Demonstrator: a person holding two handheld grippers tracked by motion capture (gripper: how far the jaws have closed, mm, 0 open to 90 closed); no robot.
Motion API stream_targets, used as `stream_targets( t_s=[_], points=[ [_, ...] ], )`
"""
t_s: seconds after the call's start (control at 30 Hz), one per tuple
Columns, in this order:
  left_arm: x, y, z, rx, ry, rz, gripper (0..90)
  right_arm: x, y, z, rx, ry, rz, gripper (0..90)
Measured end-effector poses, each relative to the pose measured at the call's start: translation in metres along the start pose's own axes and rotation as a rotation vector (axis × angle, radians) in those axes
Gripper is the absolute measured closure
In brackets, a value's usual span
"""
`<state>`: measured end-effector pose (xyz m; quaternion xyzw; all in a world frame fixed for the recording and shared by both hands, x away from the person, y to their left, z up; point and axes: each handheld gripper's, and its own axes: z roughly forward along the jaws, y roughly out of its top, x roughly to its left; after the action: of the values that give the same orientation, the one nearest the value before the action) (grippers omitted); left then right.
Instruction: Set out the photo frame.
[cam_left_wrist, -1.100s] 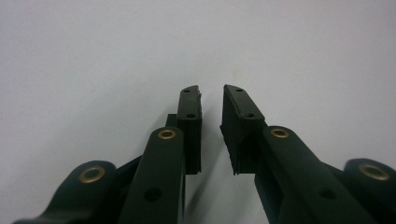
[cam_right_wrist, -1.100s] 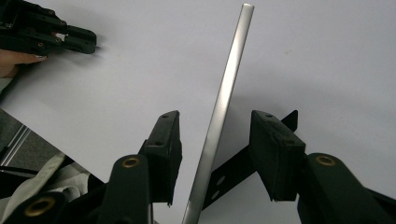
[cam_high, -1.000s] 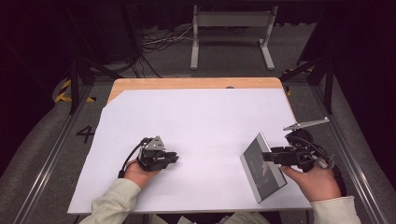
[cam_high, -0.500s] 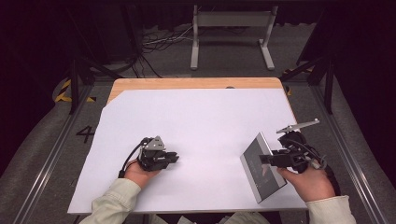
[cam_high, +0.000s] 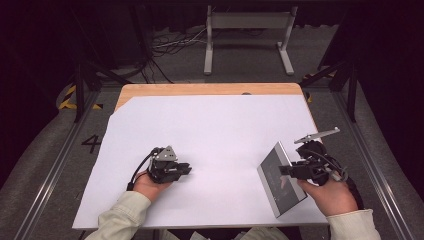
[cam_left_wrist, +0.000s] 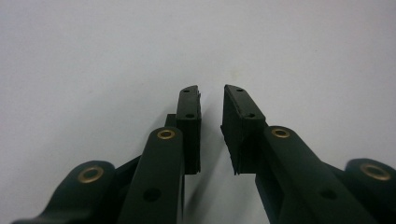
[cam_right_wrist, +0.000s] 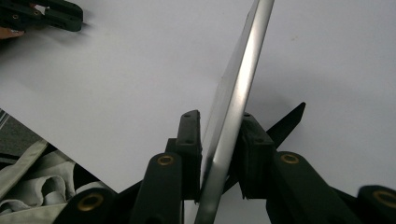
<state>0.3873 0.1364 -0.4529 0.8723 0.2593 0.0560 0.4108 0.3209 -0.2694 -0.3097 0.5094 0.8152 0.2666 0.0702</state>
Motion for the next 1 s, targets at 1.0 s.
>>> stream_targets(
  t_s=[1.0],
  points=[
    [0.000, -0.006, -0.013, -0.023, 0.031, -0.020, 74.4, 0.007, 0.027, -0.003, 0.023, -0.012, -0.109, 83.3]
  ],
)
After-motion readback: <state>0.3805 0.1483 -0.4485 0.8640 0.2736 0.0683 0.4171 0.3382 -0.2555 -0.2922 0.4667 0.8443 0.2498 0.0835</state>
